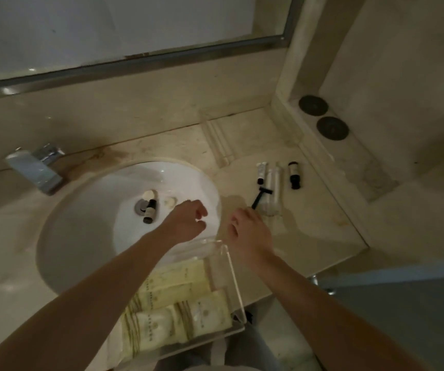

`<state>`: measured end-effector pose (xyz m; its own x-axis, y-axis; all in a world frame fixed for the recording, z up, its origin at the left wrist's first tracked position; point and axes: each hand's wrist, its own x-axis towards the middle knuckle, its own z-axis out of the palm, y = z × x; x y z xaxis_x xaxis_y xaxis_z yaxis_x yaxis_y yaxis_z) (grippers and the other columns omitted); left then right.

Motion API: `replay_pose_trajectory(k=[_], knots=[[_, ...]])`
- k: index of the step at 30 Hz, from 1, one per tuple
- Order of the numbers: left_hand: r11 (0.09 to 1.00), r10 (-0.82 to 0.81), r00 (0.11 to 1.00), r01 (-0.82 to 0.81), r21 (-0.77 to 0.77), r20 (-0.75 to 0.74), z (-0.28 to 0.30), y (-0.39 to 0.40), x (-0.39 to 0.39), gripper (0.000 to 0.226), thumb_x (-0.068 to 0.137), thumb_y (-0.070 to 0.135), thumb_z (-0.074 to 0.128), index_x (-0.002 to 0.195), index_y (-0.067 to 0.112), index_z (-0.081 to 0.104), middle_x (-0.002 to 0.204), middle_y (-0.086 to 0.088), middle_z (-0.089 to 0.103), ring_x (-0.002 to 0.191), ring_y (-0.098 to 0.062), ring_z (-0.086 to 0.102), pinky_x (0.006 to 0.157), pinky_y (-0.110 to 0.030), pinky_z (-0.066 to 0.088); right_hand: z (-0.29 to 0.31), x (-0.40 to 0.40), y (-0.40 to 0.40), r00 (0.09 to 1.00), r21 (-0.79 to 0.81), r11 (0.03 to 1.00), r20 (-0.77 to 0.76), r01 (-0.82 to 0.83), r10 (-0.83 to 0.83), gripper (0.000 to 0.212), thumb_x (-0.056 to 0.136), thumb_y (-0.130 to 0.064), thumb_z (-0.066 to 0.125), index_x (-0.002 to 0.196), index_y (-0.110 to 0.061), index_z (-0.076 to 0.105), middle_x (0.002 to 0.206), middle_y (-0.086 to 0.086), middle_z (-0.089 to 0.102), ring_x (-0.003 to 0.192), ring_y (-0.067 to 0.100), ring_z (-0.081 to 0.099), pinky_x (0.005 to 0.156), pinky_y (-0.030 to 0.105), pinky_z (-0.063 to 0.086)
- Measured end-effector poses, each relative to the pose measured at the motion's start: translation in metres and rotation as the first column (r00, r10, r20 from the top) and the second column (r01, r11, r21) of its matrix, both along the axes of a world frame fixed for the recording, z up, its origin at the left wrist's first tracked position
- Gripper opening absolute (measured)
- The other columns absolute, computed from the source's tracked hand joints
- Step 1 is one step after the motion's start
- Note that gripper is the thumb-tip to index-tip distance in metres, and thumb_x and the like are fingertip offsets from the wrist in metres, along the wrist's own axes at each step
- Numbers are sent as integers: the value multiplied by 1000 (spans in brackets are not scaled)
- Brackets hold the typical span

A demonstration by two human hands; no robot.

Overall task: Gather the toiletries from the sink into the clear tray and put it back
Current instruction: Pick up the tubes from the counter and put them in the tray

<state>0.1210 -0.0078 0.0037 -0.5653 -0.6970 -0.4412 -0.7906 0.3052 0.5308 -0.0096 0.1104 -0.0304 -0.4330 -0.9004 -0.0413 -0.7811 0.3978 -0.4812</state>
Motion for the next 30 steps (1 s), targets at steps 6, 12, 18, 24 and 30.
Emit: replay_pose_trajectory(k=[6,12,18,24,30], knots=[[991,20,1000,-18,130,-7,0,28,-101,27,87,18,53,108,12,69,114,-10,68,107,-28,63,88,-30,50,2,-67,4,903,4,914,153,406,-402,15,85,-16,57,100,-16,53,102,6,54,90,27,57,70,35,46],[993,75,992,-83,83,98,-19,47,-156,24,90,20,47,105,11,63,119,-12,63,107,-32,60,76,-28,43,-19,-110,-3,814,186,885,348,427,-466,40,86,-21,59,123,-11,50,110,11,65,100,30,63,84,42,51],[947,250,960,-270,176,127,-25,42,-171,30,88,19,55,112,2,60,111,-16,65,102,-31,62,72,-32,46,-20,-120,-11,714,244,911,566,333,-412,26,84,-24,64,105,-10,62,104,8,69,95,25,65,86,39,52],[809,410,911,-338,481,-48,-17,34,-172,23,77,-3,66,77,15,52,75,-3,53,72,-21,54,56,-28,44,-8,-132,0,507,183,926,793,329,-337,18,81,-15,68,93,-18,55,91,4,65,82,18,63,70,30,51],[777,439,874,-251,578,-210,2,30,-153,45,69,-6,75,103,12,51,83,-8,58,68,-21,53,59,-31,42,20,-128,3,451,87,923,853,375,-263,21,86,-10,60,105,-13,52,96,1,58,78,8,56,66,20,44]])
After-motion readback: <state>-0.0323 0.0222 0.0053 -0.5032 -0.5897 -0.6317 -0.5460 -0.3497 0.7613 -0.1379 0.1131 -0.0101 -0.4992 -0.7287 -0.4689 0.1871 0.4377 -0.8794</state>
